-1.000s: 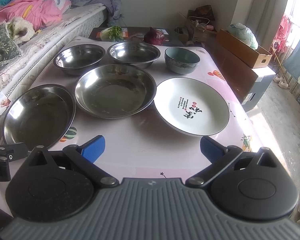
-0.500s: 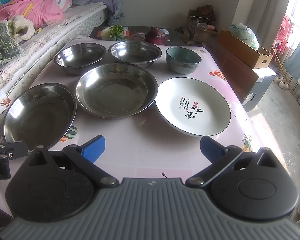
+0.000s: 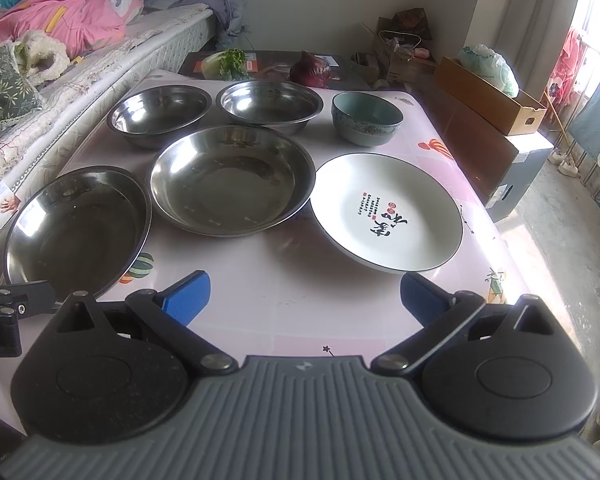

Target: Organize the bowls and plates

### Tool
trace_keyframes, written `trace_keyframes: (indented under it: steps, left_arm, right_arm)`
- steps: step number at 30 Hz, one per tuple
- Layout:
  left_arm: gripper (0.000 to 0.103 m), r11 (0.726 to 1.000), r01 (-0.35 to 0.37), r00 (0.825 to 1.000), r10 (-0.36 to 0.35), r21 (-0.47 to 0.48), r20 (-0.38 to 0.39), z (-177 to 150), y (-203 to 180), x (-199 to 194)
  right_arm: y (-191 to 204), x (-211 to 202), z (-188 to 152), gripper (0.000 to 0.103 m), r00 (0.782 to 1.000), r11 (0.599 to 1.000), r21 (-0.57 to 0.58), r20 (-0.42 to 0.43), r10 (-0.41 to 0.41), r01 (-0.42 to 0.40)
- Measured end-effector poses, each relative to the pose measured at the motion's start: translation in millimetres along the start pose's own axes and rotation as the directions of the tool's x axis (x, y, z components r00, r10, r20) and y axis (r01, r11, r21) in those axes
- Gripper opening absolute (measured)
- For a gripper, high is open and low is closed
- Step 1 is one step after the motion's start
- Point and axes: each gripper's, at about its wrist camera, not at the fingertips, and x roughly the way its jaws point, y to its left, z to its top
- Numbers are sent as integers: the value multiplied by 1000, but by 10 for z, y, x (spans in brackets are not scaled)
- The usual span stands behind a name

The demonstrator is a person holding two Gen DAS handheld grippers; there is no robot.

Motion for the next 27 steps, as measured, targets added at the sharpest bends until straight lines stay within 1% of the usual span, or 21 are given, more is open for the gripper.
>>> trace_keyframes:
  steps: [11,15,18,23,27]
  left_arm:
    - [103,1000,-7,1000,7,4,3,4,6,21]
    - [103,1000,-29,999,29,6,14,50,58,31]
    - [103,998,-68,997,68,8,36,112,124,35]
    - [103,993,-118,991,118,-3,63,270,286,84]
    - [103,990,-138,988,139,-10,71,438,424,170]
  right_arm:
    - [-39,79,2,102,1000,1000,15,-10,4,-4]
    - [-87,144,-18,102,1000,999,44,-9,26,-26]
    - [-108,209,-35,102,999,997,63,-9,39,-39]
    - [-151,293,25,102,995,992,82,41,93,-96]
    - [-121,352,175,102,988,993,32,113,108,-112]
